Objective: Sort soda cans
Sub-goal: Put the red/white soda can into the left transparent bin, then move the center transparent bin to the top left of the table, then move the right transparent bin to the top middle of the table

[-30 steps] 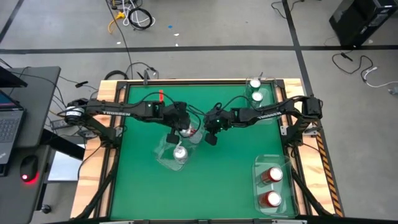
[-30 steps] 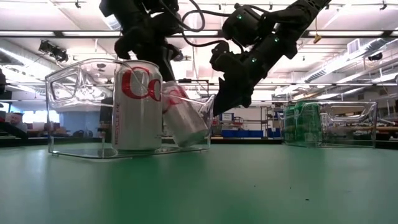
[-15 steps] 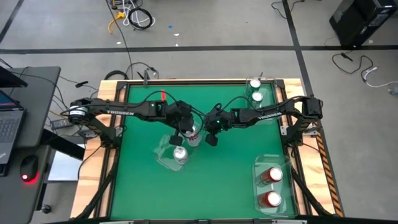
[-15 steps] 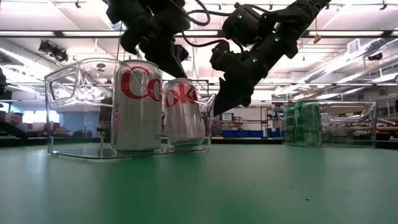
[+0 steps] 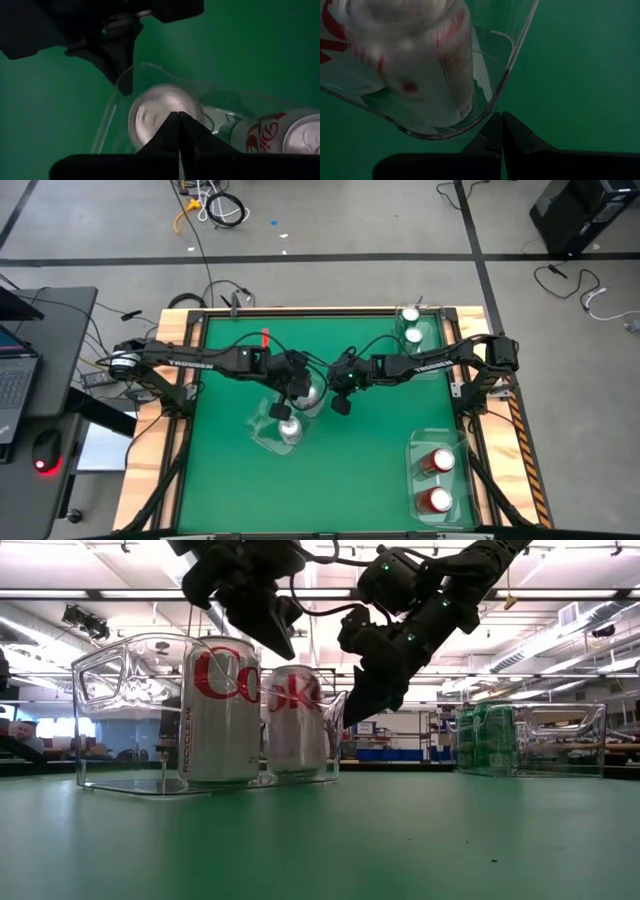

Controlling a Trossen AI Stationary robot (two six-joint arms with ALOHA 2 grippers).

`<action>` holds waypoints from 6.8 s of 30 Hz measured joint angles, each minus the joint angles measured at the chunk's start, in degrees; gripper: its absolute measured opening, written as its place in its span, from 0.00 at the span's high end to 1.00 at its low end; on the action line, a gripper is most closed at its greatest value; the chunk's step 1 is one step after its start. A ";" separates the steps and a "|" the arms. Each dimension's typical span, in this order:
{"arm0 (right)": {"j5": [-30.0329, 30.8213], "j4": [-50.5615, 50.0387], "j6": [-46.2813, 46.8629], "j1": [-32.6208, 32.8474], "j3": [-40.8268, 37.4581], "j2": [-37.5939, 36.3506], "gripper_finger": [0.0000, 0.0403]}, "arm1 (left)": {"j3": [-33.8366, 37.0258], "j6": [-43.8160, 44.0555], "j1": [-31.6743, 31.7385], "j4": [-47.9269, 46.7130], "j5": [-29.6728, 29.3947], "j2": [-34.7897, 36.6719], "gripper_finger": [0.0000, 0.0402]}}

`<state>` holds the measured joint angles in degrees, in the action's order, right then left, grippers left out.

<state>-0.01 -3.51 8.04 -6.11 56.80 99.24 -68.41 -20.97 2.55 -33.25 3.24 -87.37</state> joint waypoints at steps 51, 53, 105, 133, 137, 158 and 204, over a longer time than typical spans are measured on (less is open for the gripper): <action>8.33 -14.90 -2.50 -0.11 0.04 -15.96 0.92 | 1.24 27.45 18.38 -10.74 -3.03 -3.25 0.43; 8.33 -14.97 -2.55 -0.11 0.04 -15.96 0.92 | 1.24 27.17 18.38 -10.60 -3.23 -4.12 0.45; 8.32 -16.76 -3.74 -0.11 -0.02 -15.93 0.94 | 1.13 16.70 43.34 -10.04 -8.58 -4.74 0.99; 8.31 -17.23 -3.72 -0.11 -0.02 -15.93 0.94 | 1.25 9.40 60.76 -5.53 -10.36 -4.95 0.89; 8.31 -17.26 -3.75 -0.11 0.02 -15.93 0.92 | 1.26 9.42 60.26 -5.21 -12.71 -4.92 0.78; 2.65 -62.61 10.03 8.69 24.34 -16.00 0.71 | 1.17 8.65 53.16 -4.48 -15.38 11.98 0.55; -8.70 -53.74 76.82 29.38 1.29 -14.86 0.75 | 1.13 14.13 33.64 -3.91 -10.81 26.75 0.56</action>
<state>-8.71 -57.24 84.86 23.27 58.08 84.38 -67.29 -6.84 36.18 -37.17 -7.57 -60.62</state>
